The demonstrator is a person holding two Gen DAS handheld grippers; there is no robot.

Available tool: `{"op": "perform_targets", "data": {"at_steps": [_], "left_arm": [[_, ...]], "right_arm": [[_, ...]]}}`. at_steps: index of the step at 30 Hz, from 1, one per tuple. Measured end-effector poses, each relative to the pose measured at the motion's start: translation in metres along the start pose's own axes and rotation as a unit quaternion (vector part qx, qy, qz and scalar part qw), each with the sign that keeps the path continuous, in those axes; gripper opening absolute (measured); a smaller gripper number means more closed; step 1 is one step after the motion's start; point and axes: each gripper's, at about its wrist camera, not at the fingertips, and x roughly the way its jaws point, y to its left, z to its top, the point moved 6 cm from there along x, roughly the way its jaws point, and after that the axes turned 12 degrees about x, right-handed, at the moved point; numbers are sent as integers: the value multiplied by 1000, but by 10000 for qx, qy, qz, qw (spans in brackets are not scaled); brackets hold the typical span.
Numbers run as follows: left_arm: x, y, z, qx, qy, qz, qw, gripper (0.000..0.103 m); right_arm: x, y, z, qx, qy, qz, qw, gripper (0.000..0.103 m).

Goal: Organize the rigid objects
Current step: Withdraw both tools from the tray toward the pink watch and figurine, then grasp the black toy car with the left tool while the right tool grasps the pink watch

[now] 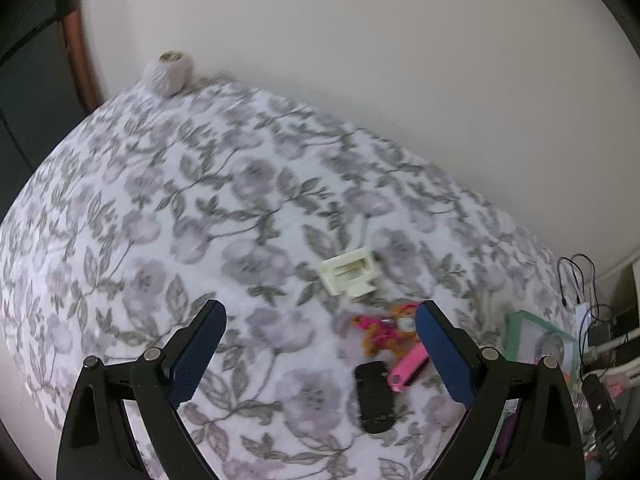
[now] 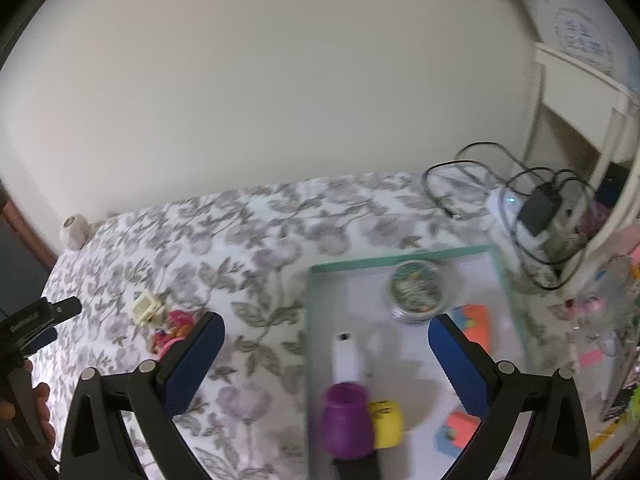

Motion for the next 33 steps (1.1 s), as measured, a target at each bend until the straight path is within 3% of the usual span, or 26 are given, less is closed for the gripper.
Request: {"op": "perform_targets", "data": {"at_steps": [6,16,33], "left_arm": [[26,13,-16,-94,399,38,9992,96],[75,0,-52,-74,1193,-152,9927,96],[81,19,-59,-393,1306,3,9907,96]], "right_arm": [[29,37,-26,-308,291,227,9988,103],[77,70,-64,-461,803,427,9948,103],[129,92,-102,-710,1146,371,9902,103]]}}
